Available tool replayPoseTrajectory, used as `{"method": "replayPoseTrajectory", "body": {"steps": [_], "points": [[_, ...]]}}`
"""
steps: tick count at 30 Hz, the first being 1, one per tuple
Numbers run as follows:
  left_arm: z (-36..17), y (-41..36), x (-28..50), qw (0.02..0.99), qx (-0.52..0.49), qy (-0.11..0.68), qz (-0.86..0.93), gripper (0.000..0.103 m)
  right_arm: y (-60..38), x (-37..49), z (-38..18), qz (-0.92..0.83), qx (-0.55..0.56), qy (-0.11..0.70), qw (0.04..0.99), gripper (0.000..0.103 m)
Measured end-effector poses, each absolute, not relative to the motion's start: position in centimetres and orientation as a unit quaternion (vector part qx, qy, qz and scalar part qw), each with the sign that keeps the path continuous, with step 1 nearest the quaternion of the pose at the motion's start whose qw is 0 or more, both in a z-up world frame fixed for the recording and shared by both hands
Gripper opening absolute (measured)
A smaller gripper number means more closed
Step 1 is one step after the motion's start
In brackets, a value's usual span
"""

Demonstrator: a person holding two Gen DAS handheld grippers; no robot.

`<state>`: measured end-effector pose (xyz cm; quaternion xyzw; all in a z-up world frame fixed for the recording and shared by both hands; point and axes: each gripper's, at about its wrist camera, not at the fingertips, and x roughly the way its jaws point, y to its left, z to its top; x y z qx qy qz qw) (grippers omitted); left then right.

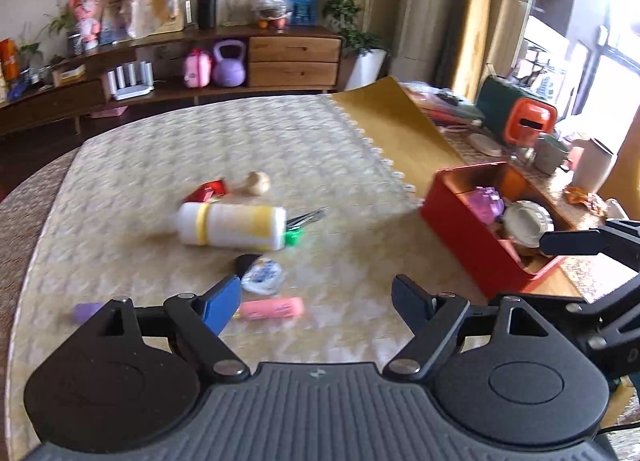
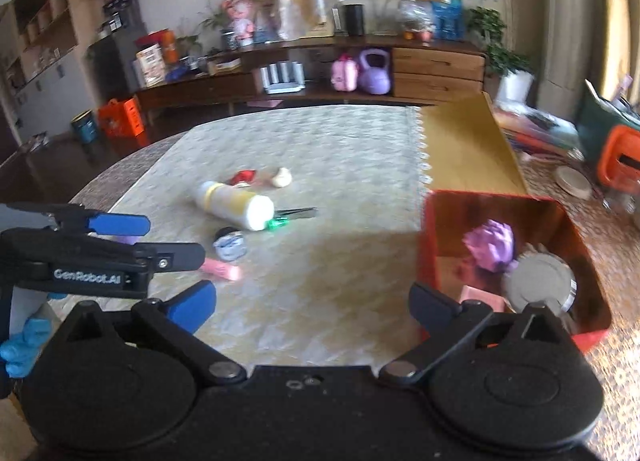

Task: Organize rigid objects
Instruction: 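Move the left tool toward the purple eraser while the right tool withdraws from the tin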

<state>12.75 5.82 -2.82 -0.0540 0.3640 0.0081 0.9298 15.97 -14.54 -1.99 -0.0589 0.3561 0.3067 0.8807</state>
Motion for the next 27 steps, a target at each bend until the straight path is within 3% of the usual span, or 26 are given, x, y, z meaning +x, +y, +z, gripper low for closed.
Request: {"method": "replayPoseTrajectory", "body": {"steps": [18,27], "points": [[-6.9,17.9,11.0,0.908,-0.099,0.380,0.145,0.084,-5.2,16.8,-5.4,0.371,-0.103,0.373,0.844,0.103],[-9.9,20.3,11.6,0.904,-0.068,0.382,0.178,0.084,-1.9,18.1,-7.6,0.386,-0.135,0.387,0.826,0.094]]}}
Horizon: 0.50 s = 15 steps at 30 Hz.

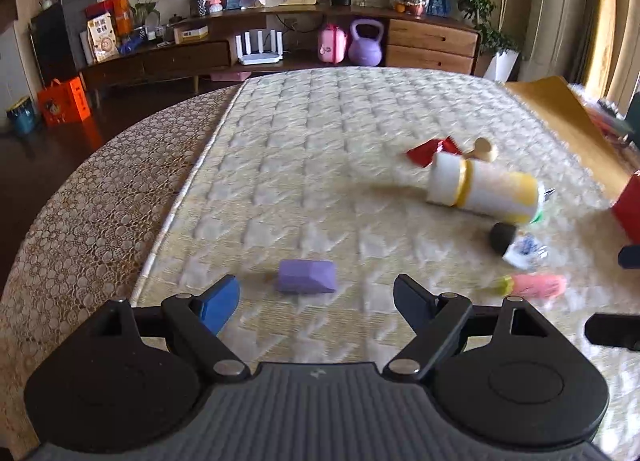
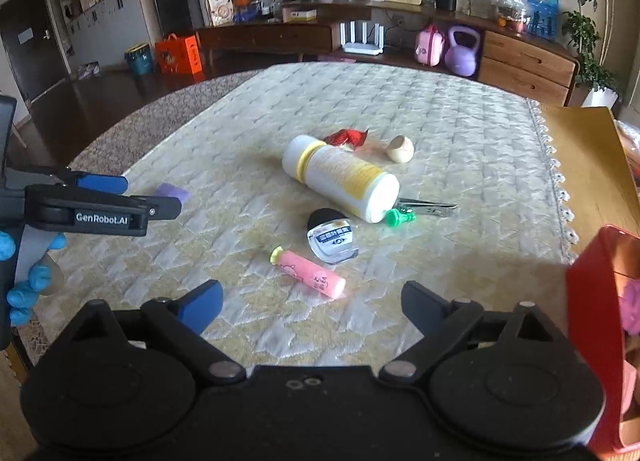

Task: Organize rigid objects
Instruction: 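Move the left tool toward the purple eraser while the right tool withdraws from the tin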

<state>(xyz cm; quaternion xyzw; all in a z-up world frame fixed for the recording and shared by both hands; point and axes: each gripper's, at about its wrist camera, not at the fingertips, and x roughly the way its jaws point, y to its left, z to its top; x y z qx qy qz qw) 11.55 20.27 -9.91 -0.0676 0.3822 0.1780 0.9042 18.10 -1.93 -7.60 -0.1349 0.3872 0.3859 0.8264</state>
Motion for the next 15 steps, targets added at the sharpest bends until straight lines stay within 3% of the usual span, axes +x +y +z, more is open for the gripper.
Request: {"method": "replayPoseTrajectory", "body": {"steps": [15], "points": [[-12.4,20.8,12.7,0.907,-0.057,0.377,0.177,0.084,0.6,20.4,-10.5,0.384,-0.167,0.411,0.810,0.065]]}}
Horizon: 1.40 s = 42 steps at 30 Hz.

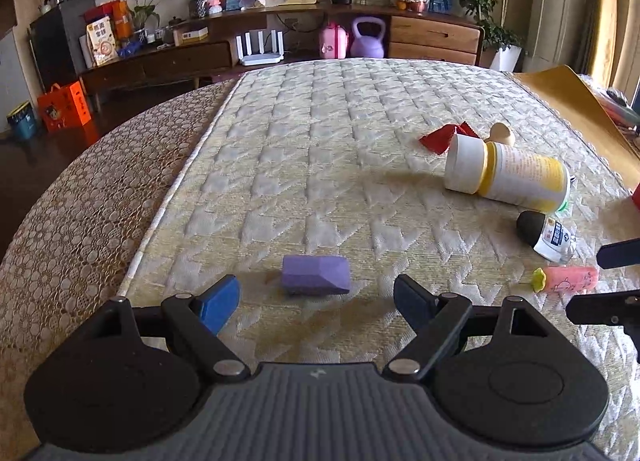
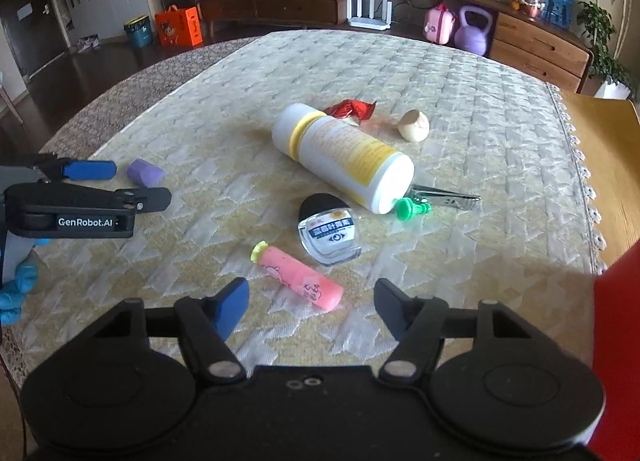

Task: Organize rigid objects
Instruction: 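Move the left tool toward the purple eraser while the right tool withdraws from the tin, then grasp the purple eraser with the left tool while the right tool grasps the pink tube, then carry the purple eraser into the red tin while the right tool carries the pink tube there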

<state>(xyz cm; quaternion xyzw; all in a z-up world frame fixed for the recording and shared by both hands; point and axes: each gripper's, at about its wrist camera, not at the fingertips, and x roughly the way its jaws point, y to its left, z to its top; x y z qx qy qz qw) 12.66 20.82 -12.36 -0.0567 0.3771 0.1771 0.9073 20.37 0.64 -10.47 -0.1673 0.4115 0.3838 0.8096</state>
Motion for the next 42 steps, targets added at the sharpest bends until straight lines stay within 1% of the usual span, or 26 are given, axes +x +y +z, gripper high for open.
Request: {"method": "replayPoseTrajectory", "body": {"steps": [1,4,8,11,13,14,16,17,19,20,22,23,29,34,42], "points": [[-12.4,20.8,12.7,0.908,-0.057,0.376,0.177,0.084,0.8,20.4,-10.6,0.384,-0.172,0.411,0.809,0.062],[-12.6,21.1,12.8,0.908,-0.059,0.374,0.181,0.084,1.2,20.6,-10.9,0.382,-0.175,0.414,0.807,0.057],[-12.8,21.5,12.8,0.909,-0.066,0.367,0.184,0.083,1.6,20.4,-11.1,0.382,-0.184,0.409,0.808,0.055],[-12.7,21.5,12.8,0.911,-0.066,0.364,0.181,0.075,1.9,20.3,-11.1,0.383,-0.189,0.407,0.807,0.050],[-12.7,21.4,12.7,0.911,-0.065,0.363,0.183,0.067,2.1,20.1,-11.1,0.383,-0.195,0.405,0.807,0.046],[-12.6,21.3,12.7,0.912,-0.064,0.362,0.183,0.065,2.3,19.8,-11.1,0.385,-0.201,0.401,0.807,0.044],[-12.5,21.3,12.7,0.912,-0.062,0.362,0.183,0.056,2.4,19.5,-11.0,0.388,-0.208,0.398,0.805,0.035],[-12.5,21.2,12.7,0.912,-0.060,0.361,0.182,0.054,2.5,19.4,-11.0,0.389,-0.211,0.397,0.804,0.032],[-12.4,21.1,12.8,0.913,-0.056,0.361,0.180,0.045,2.7,18.9,-11.0,0.387,-0.220,0.392,0.805,0.024],[-12.4,21.0,12.8,0.914,-0.053,0.361,0.179,0.043,2.9,18.5,-11.0,0.386,-0.227,0.388,0.806,0.022],[-12.4,20.8,12.8,0.914,-0.048,0.361,0.177,0.036,3.1,17.9,-11.0,0.388,-0.241,0.379,0.804,0.015],[-12.4,20.7,12.8,0.914,-0.046,0.362,0.176,0.035,3.2,17.6,-11.0,0.390,-0.247,0.375,0.804,0.015],[-12.1,20.3,12.7,0.914,-0.042,0.366,0.173,0.035,3.0,17.1,-10.8,0.389,-0.244,0.369,0.808,0.014],[-11.5,19.3,12.5,0.915,-0.042,0.370,0.155,0.035,1.9,16.9,-9.9,0.386,-0.217,0.369,0.817,0.014],[-9.1,16.1,12.3,0.924,-0.039,0.365,0.109,0.035,-1.4,16.3,-7.7,0.379,-0.168,0.367,0.833,0.014]]}}
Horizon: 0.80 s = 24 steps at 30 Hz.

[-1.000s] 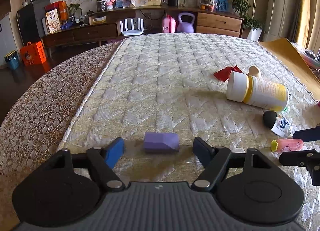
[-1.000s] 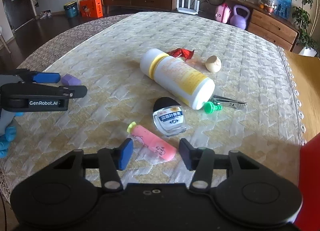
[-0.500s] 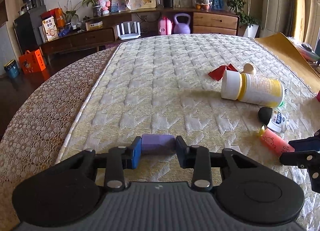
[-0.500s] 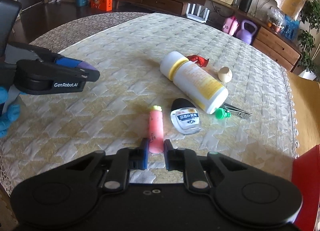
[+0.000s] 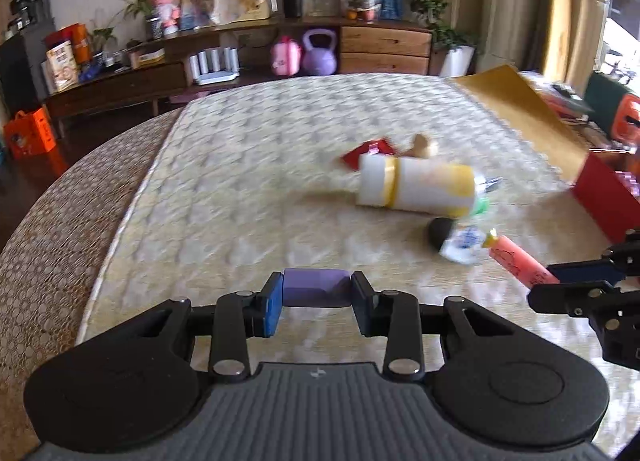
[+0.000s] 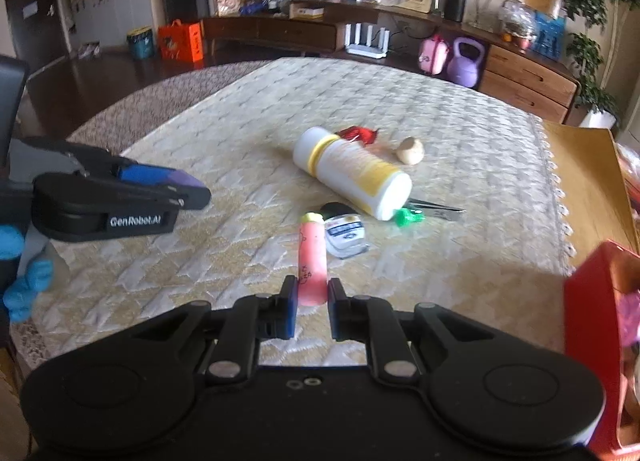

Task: Organize rigid objects
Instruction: 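Carry the purple eraser into the red tin while the right tool carries the pink tube there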

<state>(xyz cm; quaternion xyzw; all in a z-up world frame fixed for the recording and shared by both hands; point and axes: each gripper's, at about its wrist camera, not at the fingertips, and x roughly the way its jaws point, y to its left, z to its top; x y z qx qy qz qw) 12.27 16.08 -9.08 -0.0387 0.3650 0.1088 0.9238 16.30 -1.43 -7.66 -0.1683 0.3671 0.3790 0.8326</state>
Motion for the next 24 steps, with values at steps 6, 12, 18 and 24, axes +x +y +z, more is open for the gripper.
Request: {"method": "replayPoseTrajectory", "body": {"steps": [6,12,18,24], "points": [[-6.9,12.6,12.6,0.931,-0.039,0.356,0.064,0.035,-5.4,16.3,-5.6,0.358,-0.135,0.365,0.849,0.014],[-5.4,9.0,13.4,0.936,-0.028,0.350,0.023,0.035,-9.4,16.8,-4.1,0.330,-0.111,0.366,0.863,0.014],[-3.9,4.9,14.7,0.940,-0.008,0.341,-0.012,0.035,-13.5,17.7,-3.3,0.297,-0.092,0.363,0.879,0.014],[-2.9,0.6,16.2,0.940,0.009,0.338,-0.050,0.035,-17.6,18.8,-2.5,0.270,-0.072,0.355,0.892,0.014]]}}
